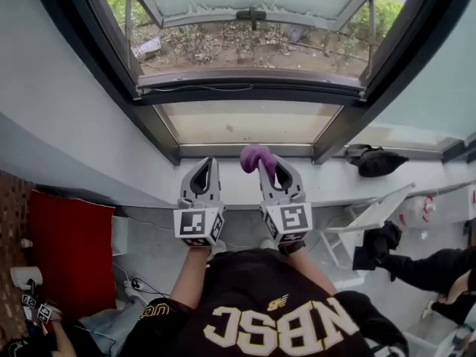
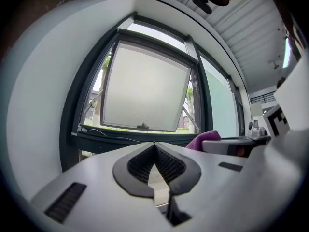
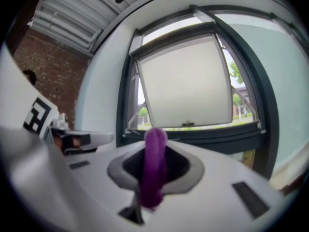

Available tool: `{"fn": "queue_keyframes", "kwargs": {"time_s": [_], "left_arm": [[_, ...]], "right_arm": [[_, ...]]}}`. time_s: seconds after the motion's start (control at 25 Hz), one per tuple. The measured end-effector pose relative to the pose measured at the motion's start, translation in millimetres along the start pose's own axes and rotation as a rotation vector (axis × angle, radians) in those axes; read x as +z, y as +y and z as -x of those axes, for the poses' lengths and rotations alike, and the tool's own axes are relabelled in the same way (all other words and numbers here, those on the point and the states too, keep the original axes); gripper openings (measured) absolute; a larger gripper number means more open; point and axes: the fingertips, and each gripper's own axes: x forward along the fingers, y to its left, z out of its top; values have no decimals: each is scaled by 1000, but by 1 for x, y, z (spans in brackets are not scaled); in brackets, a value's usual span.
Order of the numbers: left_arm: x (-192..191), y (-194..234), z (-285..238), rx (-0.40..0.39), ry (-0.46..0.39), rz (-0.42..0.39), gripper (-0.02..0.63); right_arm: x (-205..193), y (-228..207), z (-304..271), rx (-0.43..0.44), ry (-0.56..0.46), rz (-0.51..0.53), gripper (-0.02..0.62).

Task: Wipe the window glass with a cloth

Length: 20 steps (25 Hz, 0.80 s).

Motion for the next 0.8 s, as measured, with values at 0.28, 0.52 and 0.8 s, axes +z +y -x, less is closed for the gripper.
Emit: {"fn": "queue_keyframes", "kwargs": {"time_s": [0.28, 0.52, 0.8], "left_arm": [[-1, -16, 4, 57, 46, -56, 9], [-3, -48, -7, -5, 20, -45, 9], [-17, -96, -21, -80, 64, -76, 9]], "right_arm": [[13, -20, 18, -30, -30, 11, 72], [11, -60, 39, -149, -86, 5, 72], [-3, -89, 53, -143, -54, -25, 72]]}}
